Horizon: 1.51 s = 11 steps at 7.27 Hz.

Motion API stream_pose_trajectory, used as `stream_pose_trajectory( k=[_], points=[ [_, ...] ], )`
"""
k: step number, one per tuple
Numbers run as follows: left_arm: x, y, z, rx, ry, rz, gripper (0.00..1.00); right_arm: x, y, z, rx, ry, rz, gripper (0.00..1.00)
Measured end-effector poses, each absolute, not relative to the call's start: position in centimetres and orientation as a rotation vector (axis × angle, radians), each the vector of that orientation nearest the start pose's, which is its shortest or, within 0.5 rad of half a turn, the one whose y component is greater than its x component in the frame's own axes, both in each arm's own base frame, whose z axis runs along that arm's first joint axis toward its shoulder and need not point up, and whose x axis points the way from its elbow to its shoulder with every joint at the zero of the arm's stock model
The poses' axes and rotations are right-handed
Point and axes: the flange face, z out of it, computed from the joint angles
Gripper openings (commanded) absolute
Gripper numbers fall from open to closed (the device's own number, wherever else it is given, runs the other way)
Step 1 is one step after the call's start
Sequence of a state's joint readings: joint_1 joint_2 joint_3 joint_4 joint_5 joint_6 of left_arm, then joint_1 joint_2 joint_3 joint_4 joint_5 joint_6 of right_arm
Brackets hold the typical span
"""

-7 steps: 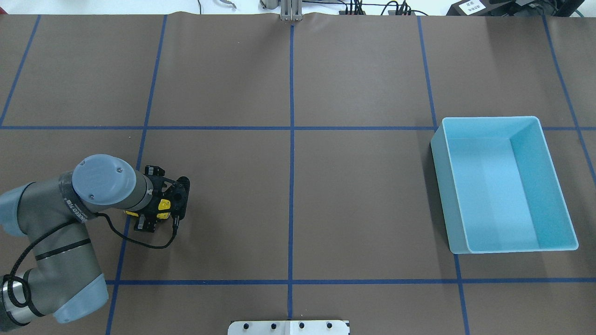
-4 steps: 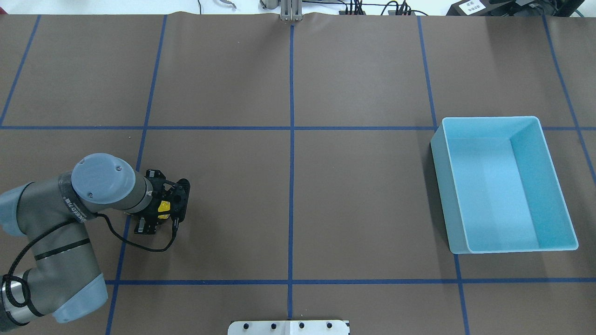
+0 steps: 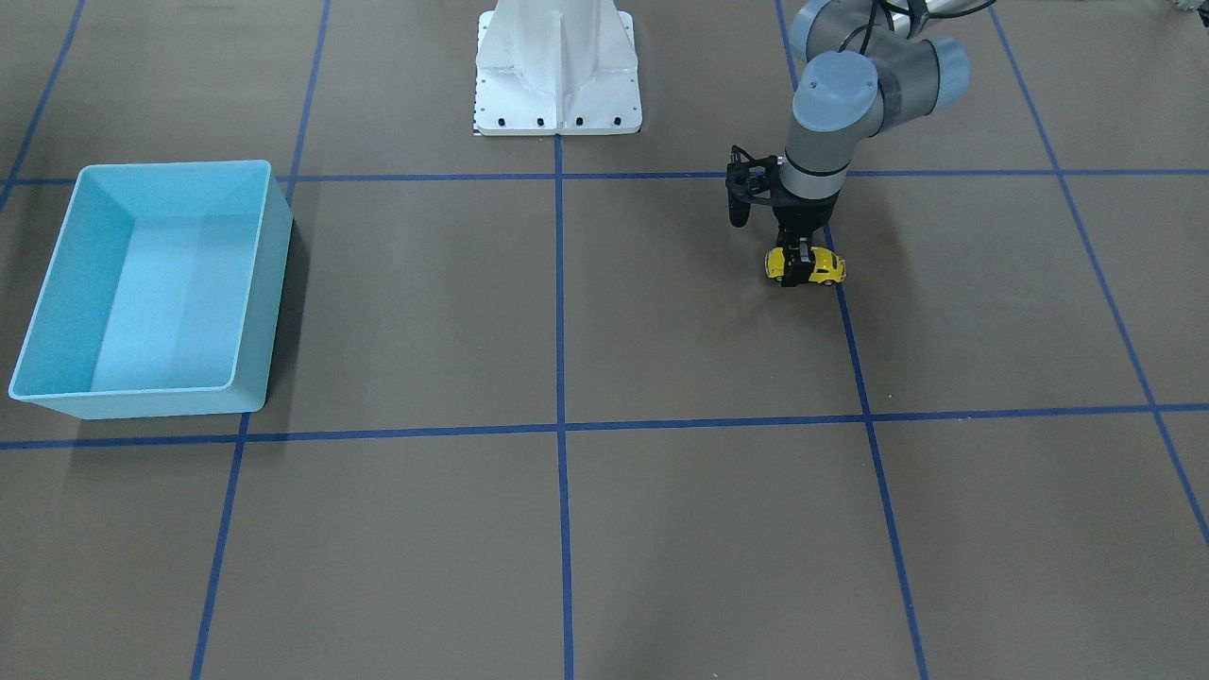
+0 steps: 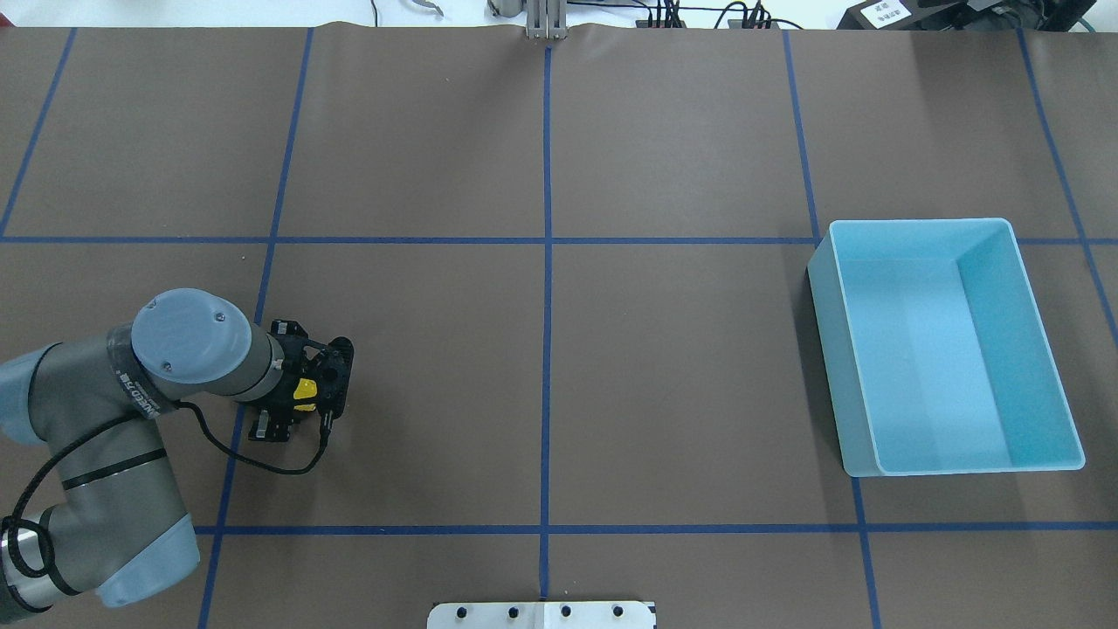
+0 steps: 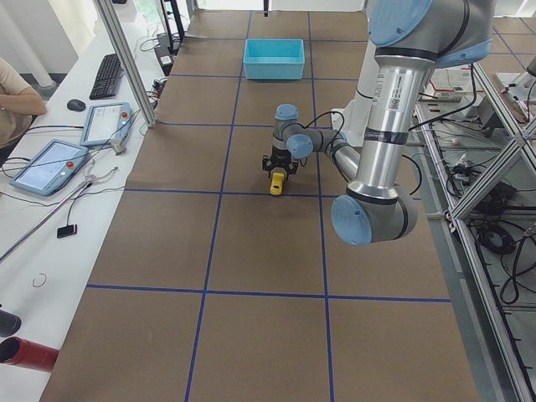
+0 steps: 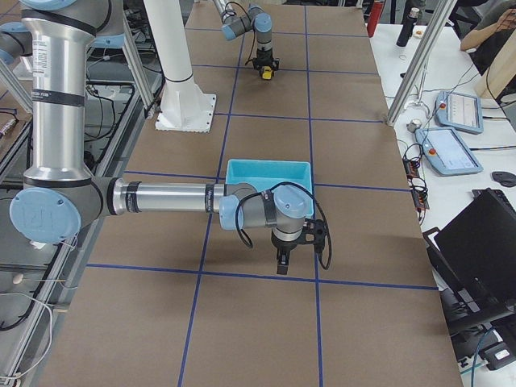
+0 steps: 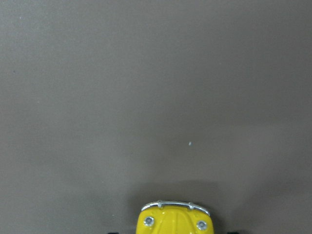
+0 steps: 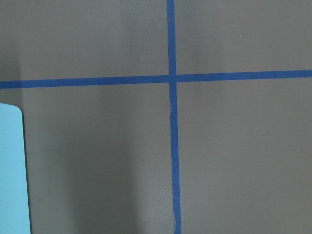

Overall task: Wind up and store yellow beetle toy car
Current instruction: 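Press the car down and drag it back toward the robot with the left gripper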

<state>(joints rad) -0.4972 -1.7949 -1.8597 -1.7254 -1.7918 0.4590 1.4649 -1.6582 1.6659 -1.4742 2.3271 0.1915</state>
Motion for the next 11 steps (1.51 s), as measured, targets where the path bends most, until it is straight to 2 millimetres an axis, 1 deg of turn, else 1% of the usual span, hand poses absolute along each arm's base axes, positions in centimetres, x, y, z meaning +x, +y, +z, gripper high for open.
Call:
stream_pose_trajectory(
  k=[1,2,4,5,6,7,9,11],
  points=[
    [45.2,-37.2,39.9,0.634,0.448,1.537,0.20,1.6,-46.6,64.5,-0.014,-0.762,0.042,1.00],
    [45.1,-37.2,39.7,0.636,0.449,1.535,0.09,1.6,-46.6,64.5,-0.014,-0.762,0.042,1.00],
    [44.6,-37.5,39.1,0.648,0.456,1.526,0.08,1.6,-46.6,64.3,-0.011,-0.763,0.041,1.00],
    [43.9,-38.0,38.6,0.657,0.466,1.514,0.08,1.6,-46.6,64.3,-0.011,-0.763,0.041,1.00],
    [43.1,-38.8,38.2,0.665,0.477,1.497,0.08,1.6,-46.6,64.3,-0.012,-0.763,0.041,1.00],
    [42.2,-39.6,37.8,0.675,0.493,1.479,0.05,1.5,-46.6,64.4,-0.012,-0.763,0.041,1.00],
    [41.0,-40.8,37.1,0.723,0.524,1.452,0.05,1.5,-46.6,64.4,-0.013,-0.762,0.040,1.00],
    [40.8,-41.4,36.8,0.782,0.562,1.443,0.05,1.5,-46.6,64.3,-0.012,-0.763,0.040,1.00]
  ],
)
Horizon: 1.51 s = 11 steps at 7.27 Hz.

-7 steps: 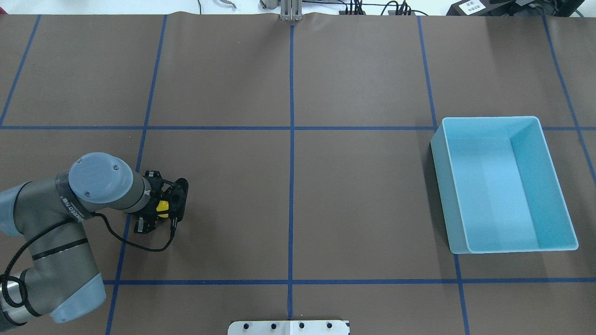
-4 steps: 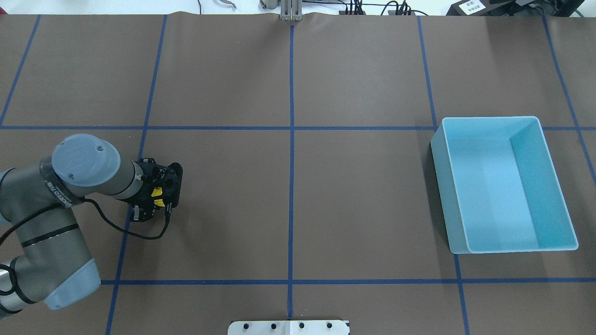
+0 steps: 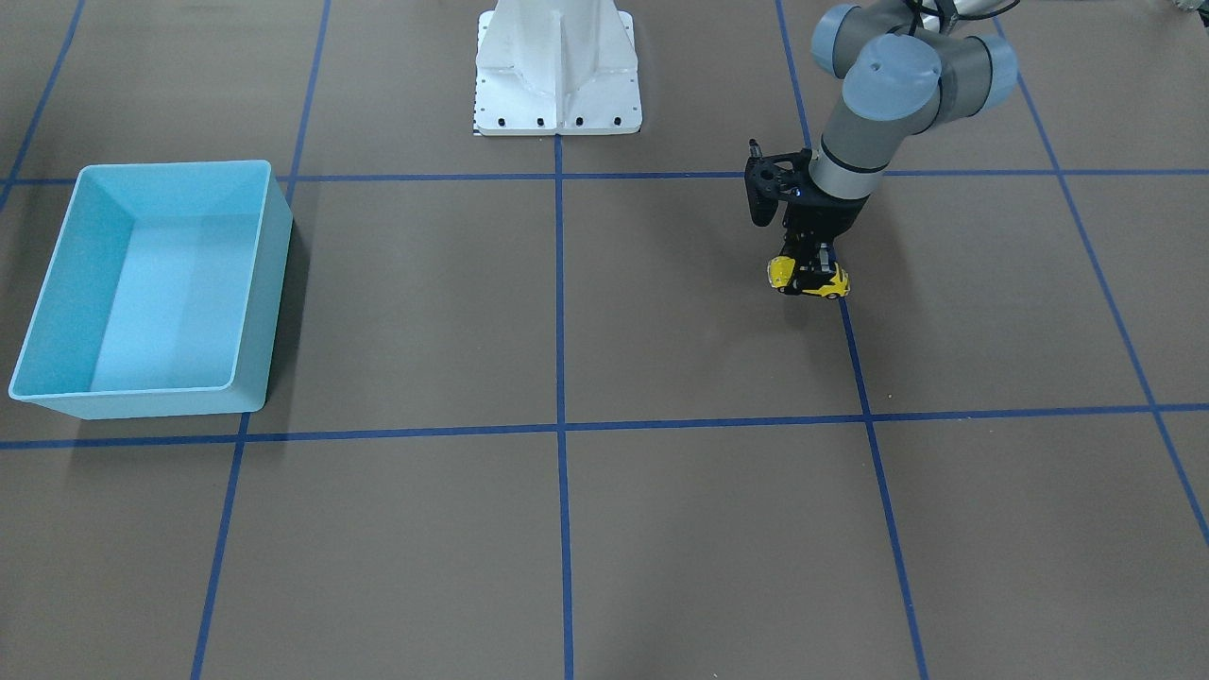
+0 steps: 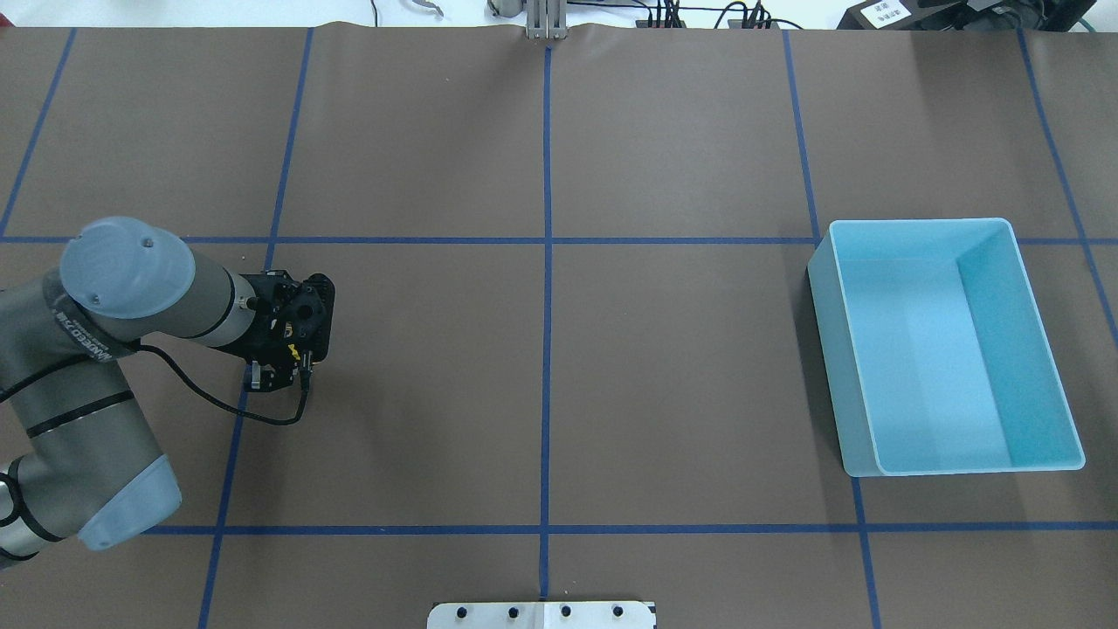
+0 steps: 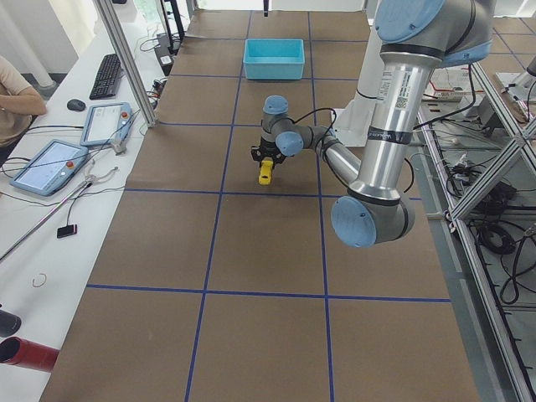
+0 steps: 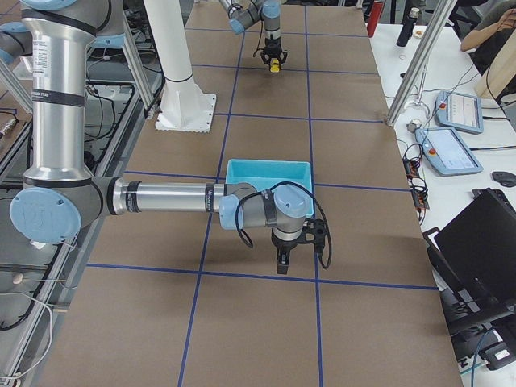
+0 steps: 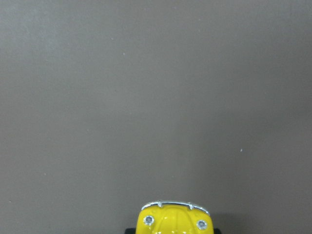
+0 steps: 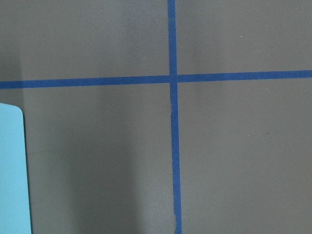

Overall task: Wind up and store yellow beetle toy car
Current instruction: 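Press the car down and drag it back toward the robot with the left gripper, then keep dragging the car back toward the robot with the left gripper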

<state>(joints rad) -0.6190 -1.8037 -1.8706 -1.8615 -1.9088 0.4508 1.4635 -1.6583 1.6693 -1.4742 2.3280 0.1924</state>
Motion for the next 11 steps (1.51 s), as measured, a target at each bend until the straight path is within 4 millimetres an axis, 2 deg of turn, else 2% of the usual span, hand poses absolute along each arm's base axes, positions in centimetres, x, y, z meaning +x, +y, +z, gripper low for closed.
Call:
stream_pose_trajectory(
  k=[5,11],
  points=[
    [42.1,-41.5,38.7,0.757,0.660,1.431,0.03,1.6,-46.6,64.2,-0.010,-0.764,0.041,1.00],
    [41.9,-41.3,40.2,0.722,0.671,1.434,0.03,1.5,-46.6,64.2,-0.010,-0.764,0.040,1.00]
  ],
)
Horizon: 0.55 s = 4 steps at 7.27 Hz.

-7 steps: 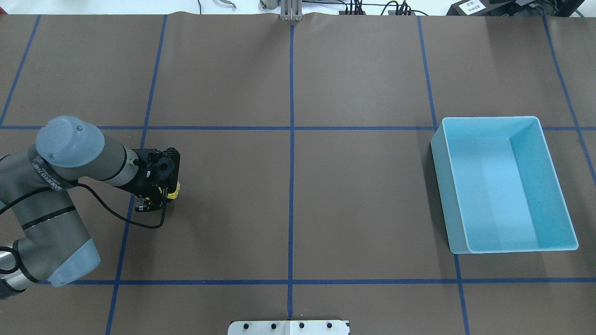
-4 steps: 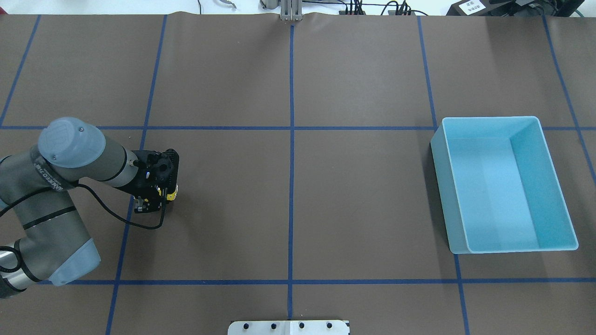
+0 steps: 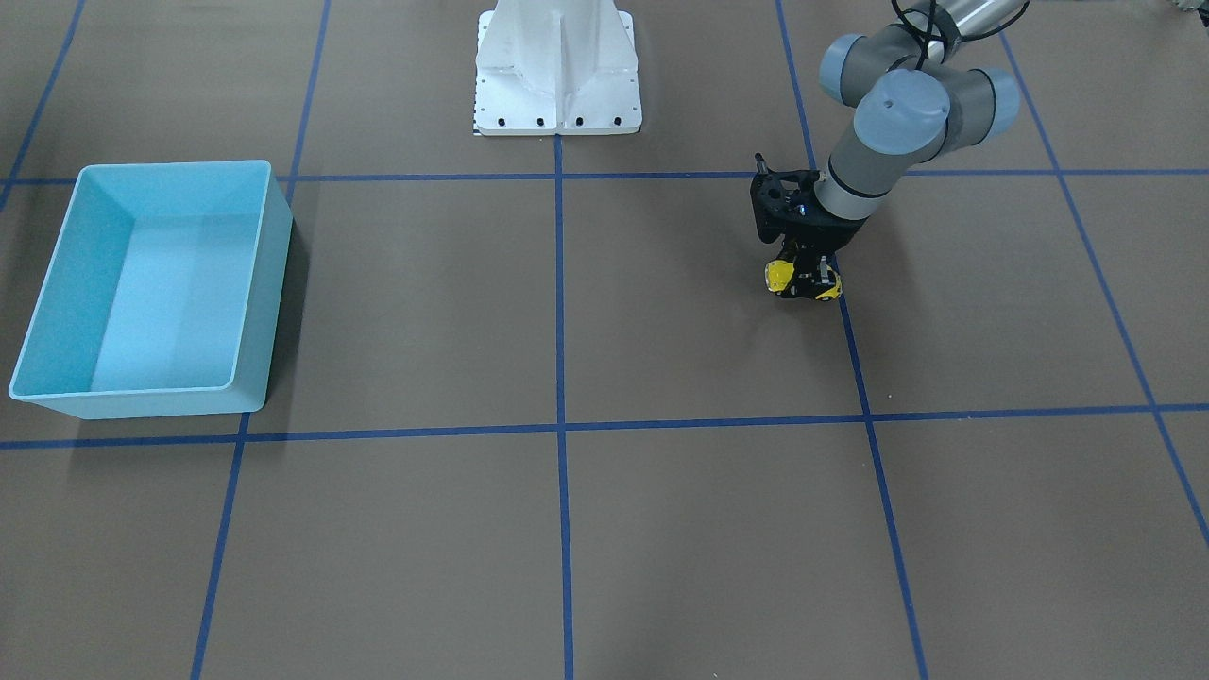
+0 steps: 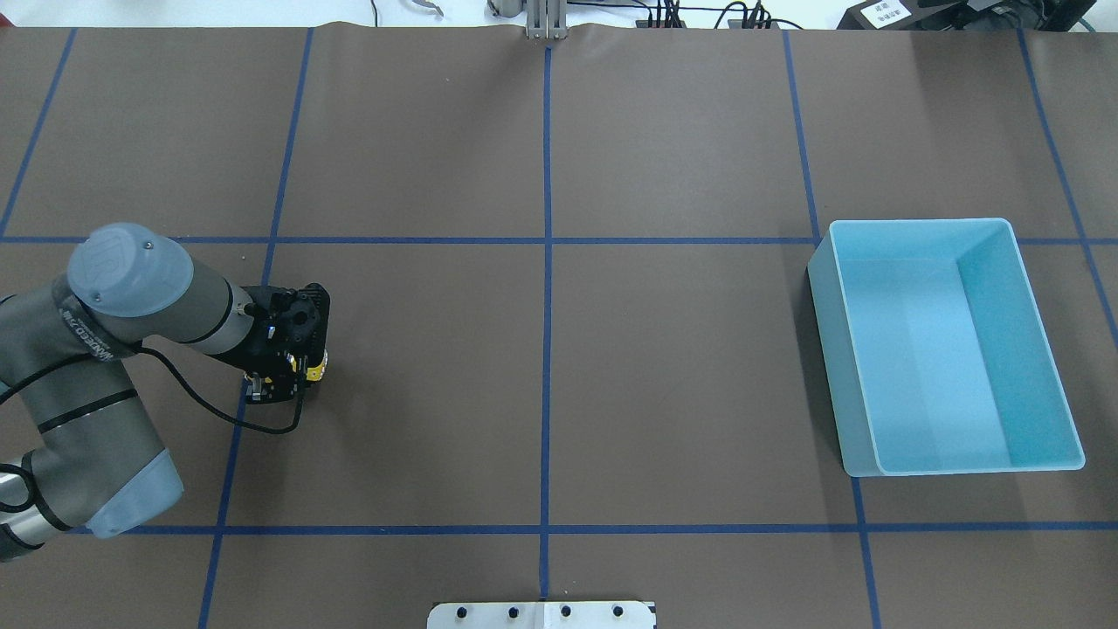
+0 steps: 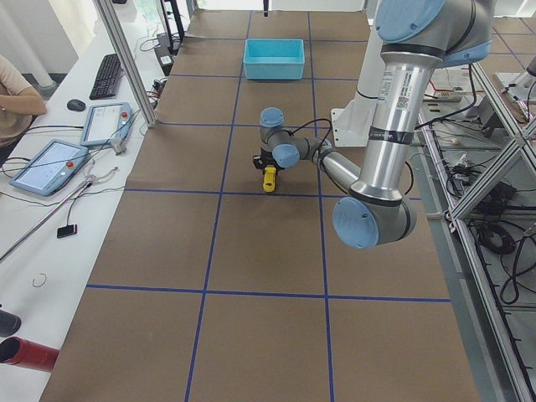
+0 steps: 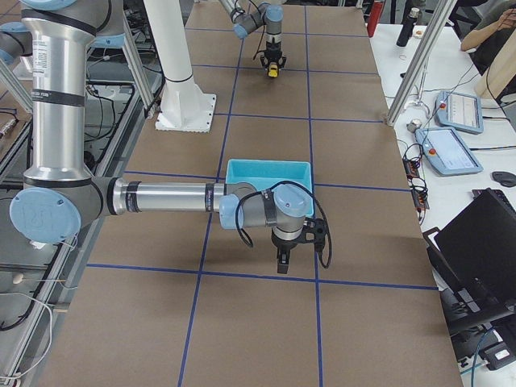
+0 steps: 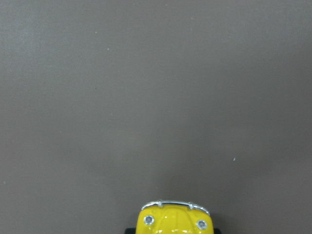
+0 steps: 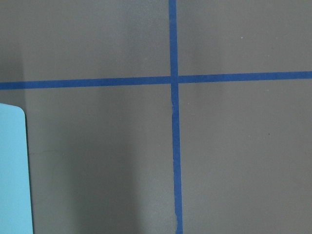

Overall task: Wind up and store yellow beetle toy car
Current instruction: 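Keep dragging the car back toward the robot with the left gripper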

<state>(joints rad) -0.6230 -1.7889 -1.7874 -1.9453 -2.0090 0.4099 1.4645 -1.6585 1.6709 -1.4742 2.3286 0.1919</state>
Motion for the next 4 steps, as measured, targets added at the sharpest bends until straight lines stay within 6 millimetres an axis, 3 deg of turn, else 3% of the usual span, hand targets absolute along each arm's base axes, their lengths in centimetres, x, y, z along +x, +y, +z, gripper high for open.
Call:
stream_pose_trajectory(
  k=[4],
  points=[
    [41.70,-41.26,40.77,0.713,0.676,1.435,0.03,1.55,-46.57,64.20,-0.010,-0.764,0.041,1.00]
  ],
)
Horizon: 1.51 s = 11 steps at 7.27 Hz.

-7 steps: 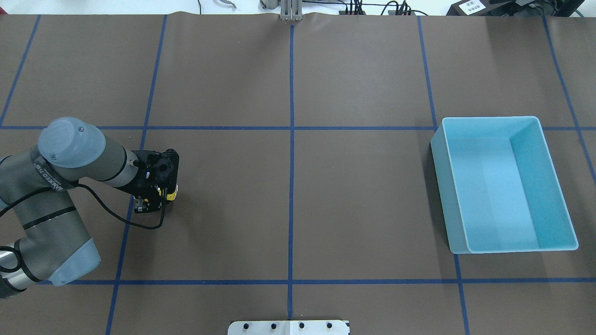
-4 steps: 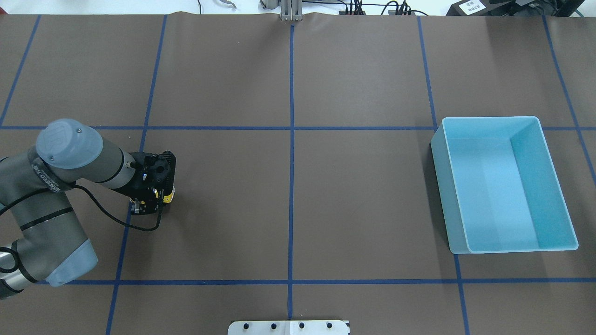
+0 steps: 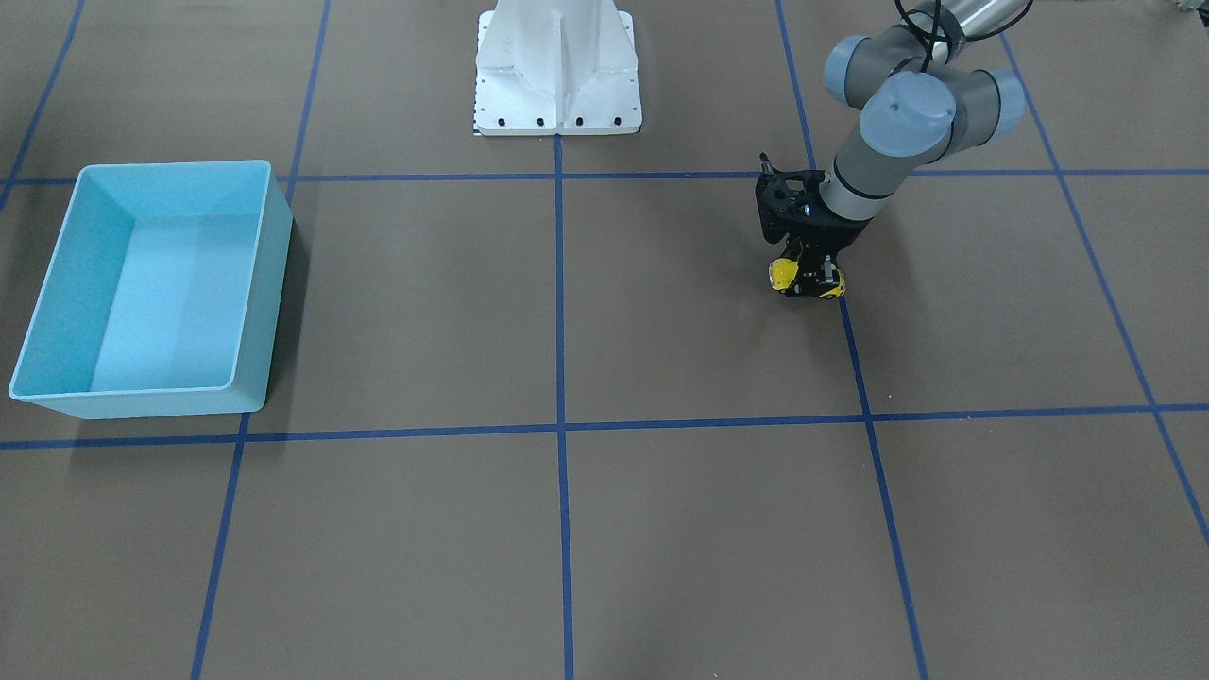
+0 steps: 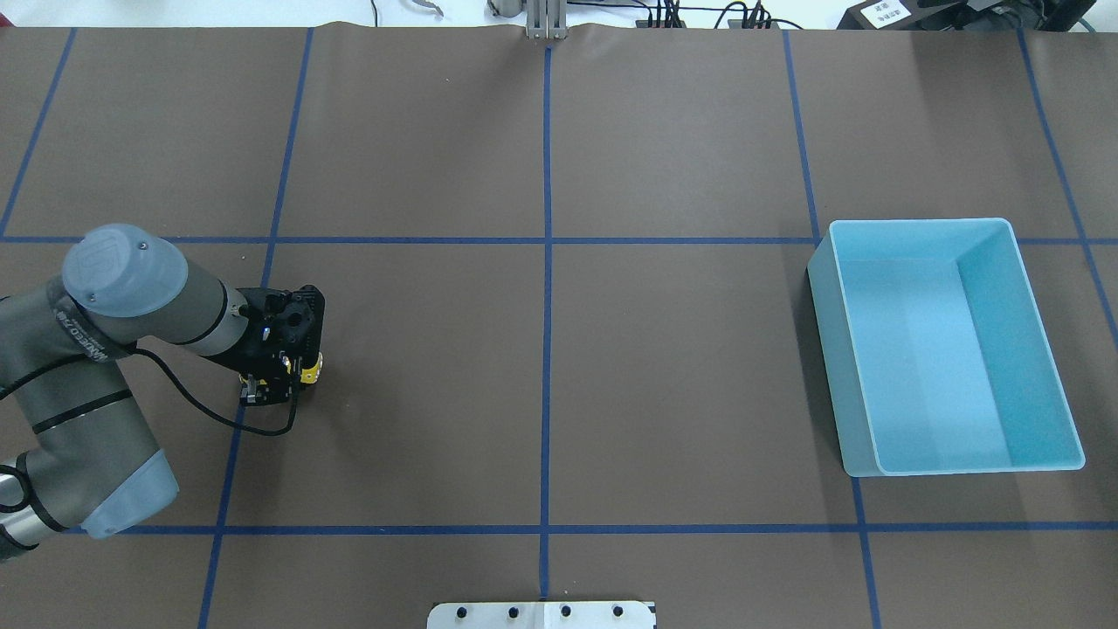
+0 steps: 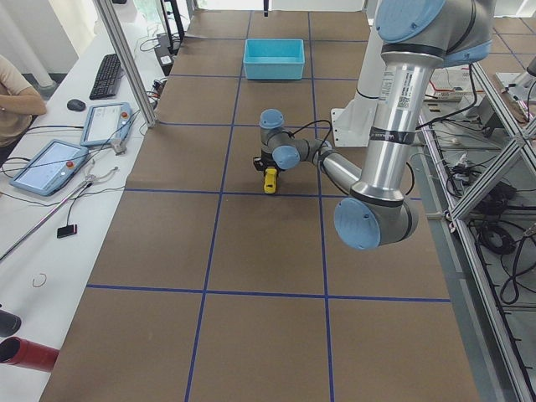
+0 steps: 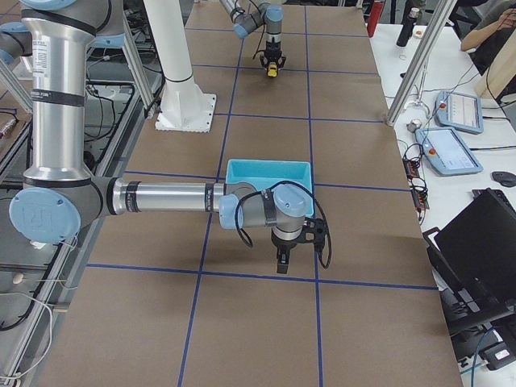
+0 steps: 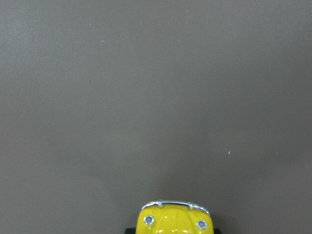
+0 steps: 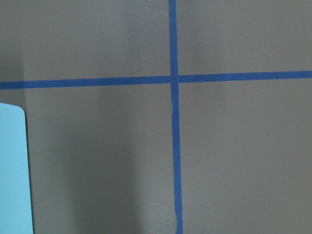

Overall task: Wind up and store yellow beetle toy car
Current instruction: 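Keep dragging the car back toward the robot with the left gripper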

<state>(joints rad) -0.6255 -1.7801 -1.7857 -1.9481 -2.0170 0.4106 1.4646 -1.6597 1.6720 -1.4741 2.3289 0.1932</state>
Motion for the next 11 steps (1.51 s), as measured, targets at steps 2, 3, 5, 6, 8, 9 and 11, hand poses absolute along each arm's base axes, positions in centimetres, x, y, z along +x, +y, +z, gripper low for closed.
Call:
stream_pose_trajectory(
  k=[2,3,5,6,8,9,11],
  points=[
    [41.7,-41.3,40.9,0.710,0.675,1.437,0.03,1.6,-46.6,64.2,-0.010,-0.764,0.042,1.00],
    [41.7,-41.3,41.0,0.710,0.674,1.438,0.03,1.6,-46.6,64.2,-0.010,-0.764,0.042,1.00],
    [41.7,-41.3,41.2,0.706,0.672,1.440,0.03,1.6,-46.6,64.1,-0.009,-0.765,0.041,1.00],
    [41.6,-41.2,41.5,0.705,0.671,1.440,0.03,1.6,-46.6,64.1,-0.009,-0.766,0.041,1.00],
    [41.3,-41.0,42.2,0.708,0.672,1.440,0.03,1.6,-46.6,64.1,-0.010,-0.766,0.042,1.00],
    [40.9,-40.8,42.8,0.712,0.673,1.440,0.03,1.6,-46.5,64.2,-0.010,-0.766,0.041,1.00],
    [40.2,-40.6,43.7,0.715,0.674,1.437,0.03,1.6,-46.4,64.2,-0.011,-0.765,0.042,1.00]
  ],
)
